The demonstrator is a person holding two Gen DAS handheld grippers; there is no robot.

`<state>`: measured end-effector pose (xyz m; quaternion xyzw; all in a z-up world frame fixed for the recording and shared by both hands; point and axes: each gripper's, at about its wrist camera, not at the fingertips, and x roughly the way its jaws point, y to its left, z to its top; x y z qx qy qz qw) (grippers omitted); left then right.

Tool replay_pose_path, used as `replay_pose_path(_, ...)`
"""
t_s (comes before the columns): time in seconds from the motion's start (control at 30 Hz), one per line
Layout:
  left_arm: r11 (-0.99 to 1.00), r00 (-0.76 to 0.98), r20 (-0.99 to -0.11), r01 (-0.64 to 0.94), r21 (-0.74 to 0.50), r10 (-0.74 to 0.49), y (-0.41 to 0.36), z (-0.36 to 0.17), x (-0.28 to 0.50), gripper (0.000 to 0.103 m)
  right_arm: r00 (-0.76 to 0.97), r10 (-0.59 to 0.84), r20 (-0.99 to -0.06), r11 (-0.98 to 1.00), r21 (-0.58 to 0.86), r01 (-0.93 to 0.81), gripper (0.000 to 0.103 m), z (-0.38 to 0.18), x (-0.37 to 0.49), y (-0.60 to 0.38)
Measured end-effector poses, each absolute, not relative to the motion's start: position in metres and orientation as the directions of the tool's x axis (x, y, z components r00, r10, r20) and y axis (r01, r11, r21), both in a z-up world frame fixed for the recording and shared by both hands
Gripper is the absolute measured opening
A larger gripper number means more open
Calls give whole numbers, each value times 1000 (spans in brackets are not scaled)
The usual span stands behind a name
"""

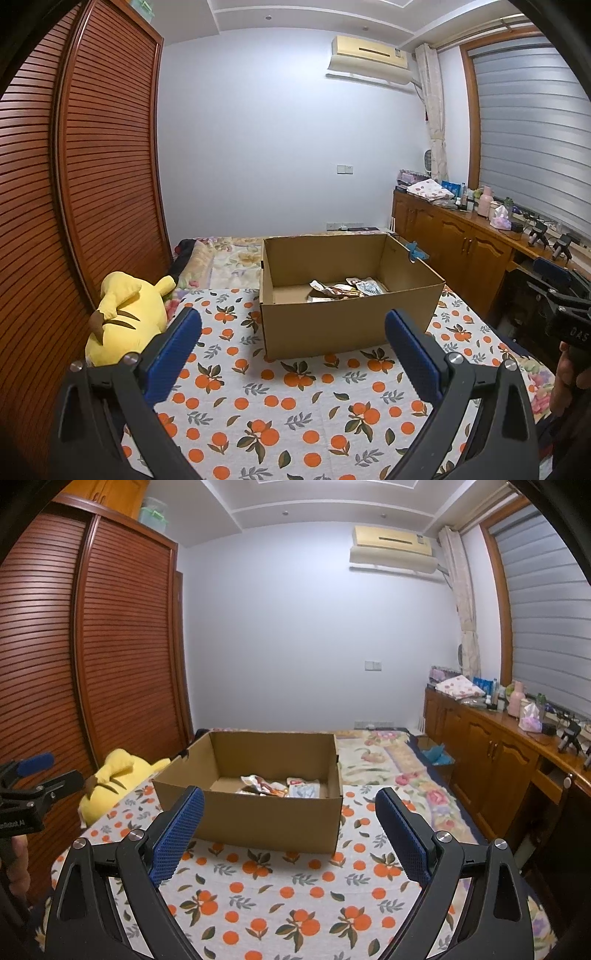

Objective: Organize snacks

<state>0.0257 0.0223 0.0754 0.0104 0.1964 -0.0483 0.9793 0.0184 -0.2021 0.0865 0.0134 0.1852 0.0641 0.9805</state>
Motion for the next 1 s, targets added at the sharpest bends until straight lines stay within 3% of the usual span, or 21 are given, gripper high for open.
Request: replay_pose_path(1.0,995,917,-389,99,-3,-92,25,74,26,101,923,132,-361,991,51,-122,95,87,18,-202)
